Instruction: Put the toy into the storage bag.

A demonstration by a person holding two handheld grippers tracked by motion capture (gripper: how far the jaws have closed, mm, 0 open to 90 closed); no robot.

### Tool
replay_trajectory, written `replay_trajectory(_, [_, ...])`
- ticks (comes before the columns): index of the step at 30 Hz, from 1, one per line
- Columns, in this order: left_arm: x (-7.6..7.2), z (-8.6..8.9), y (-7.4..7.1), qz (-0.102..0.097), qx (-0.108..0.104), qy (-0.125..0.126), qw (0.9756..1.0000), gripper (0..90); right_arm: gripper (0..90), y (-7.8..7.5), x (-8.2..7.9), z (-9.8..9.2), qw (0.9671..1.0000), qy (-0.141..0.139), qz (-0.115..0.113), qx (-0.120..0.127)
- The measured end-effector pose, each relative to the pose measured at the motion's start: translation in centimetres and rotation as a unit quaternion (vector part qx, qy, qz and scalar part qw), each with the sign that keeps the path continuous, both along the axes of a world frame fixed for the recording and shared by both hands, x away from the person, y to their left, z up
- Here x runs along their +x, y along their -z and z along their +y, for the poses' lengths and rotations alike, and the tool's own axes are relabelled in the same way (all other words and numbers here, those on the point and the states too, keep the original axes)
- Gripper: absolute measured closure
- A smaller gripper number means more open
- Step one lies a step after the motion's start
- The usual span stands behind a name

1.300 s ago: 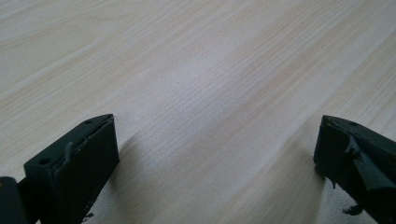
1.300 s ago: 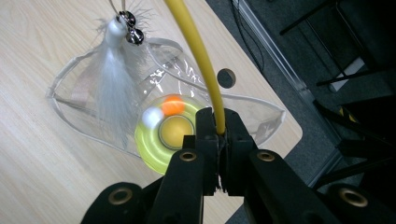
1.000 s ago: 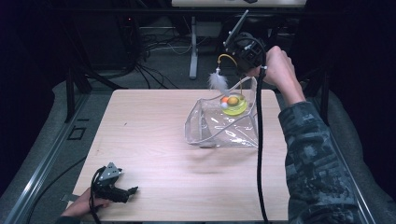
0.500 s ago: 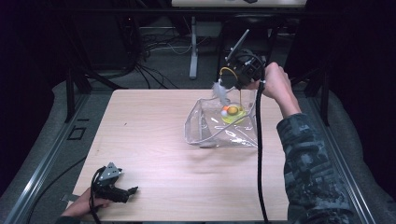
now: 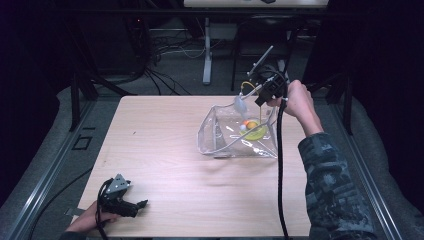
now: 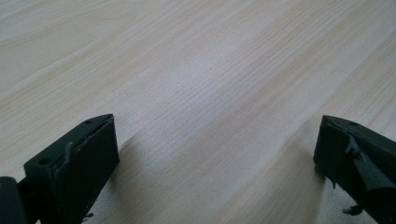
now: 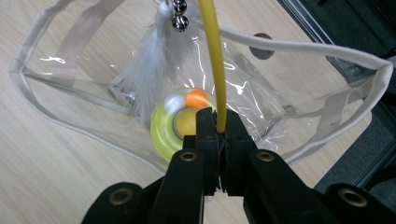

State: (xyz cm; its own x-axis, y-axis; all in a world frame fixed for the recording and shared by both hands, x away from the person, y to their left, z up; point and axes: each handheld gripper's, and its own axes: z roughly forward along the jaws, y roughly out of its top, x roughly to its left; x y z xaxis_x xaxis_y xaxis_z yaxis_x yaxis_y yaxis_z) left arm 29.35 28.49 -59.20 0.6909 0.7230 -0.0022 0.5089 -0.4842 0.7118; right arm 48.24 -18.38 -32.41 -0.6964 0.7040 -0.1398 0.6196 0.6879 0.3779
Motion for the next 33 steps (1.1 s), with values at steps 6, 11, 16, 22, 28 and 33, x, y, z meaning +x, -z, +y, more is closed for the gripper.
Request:
replay_trajectory(6, [0.0, 0.0, 0.0, 0.000, 0.000, 0.000, 1.0000, 0.0, 88.2, 0.9, -0.2, -0.6, 1.0000, 0.007, 0.003, 0.000])
replay_trajectory(11, [0.0, 0.0, 0.0, 0.000, 0.000, 0.000, 1.0000, 0.0, 88.2, 1.5, -0.3, -0.9, 0.9999, 0.010, 0.007, 0.000])
replay_trajectory(16, [0.0, 0.0, 0.0, 0.000, 0.000, 0.000, 1.0000, 0.0, 88.2, 2.5, -0.4, -1.2, 0.9997, 0.020, 0.013, 0.010])
replay_trajectory(22, [0.0, 0.0, 0.0, 0.000, 0.000, 0.000, 1.0000, 0.0, 88.2, 3.4, -0.5, -1.4, 0.9995, 0.025, 0.018, 0.011])
replay_trajectory(28, [0.0, 0.0, 0.0, 0.000, 0.000, 0.000, 1.0000, 0.0, 88.2, 4.0, -0.5, -1.2, 0.9993, 0.031, 0.020, -0.005])
replay_trajectory(33, [0.0, 0.0, 0.0, 0.000, 0.000, 0.000, 1.0000, 0.0, 88.1, 4.5, -0.4, -1.4, 0.9990, 0.038, 0.023, -0.008])
